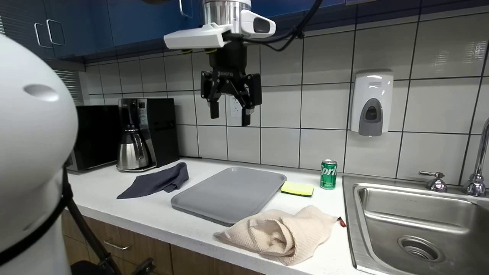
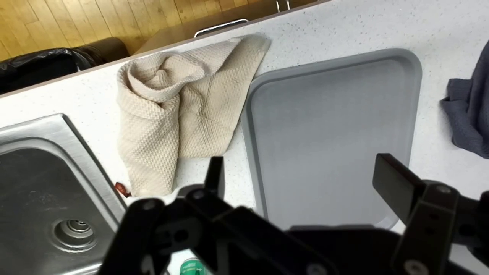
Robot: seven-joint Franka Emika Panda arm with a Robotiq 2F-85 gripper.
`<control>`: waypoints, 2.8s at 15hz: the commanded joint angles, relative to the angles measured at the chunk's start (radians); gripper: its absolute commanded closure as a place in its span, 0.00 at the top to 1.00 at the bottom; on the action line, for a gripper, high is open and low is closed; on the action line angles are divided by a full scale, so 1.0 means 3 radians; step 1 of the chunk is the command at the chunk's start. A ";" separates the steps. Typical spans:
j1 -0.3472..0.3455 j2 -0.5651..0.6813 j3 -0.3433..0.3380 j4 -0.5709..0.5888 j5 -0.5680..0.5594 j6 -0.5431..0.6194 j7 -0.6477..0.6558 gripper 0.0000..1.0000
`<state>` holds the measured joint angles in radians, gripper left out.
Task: Put the towels on the grey tray
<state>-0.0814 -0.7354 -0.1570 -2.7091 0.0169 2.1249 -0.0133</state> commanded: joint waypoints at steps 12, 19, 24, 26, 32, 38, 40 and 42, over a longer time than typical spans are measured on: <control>-0.0392 0.0539 0.0064 -0.0124 0.0019 0.0534 0.0513 1.00; -0.0528 0.0964 0.0024 -0.0064 0.0017 0.0679 0.0695 1.00; -0.0630 0.1267 -0.0010 -0.0002 -0.0002 0.0793 0.0802 1.00; -0.0648 0.1398 -0.0034 0.0024 -0.0001 0.0862 0.0824 1.00; -0.0655 0.1834 -0.0076 0.0130 -0.0016 0.1160 0.0932 1.00; -0.0618 0.2259 -0.0095 0.0288 -0.0049 0.1326 0.1074 1.00; -0.0598 0.2387 -0.0106 0.0339 -0.0039 0.1332 0.1106 1.00; -0.0579 0.2492 -0.0116 0.0381 -0.0036 0.1320 0.1146 1.00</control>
<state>-0.2678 -0.0481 -0.1838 -2.6350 0.0156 2.5183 0.2859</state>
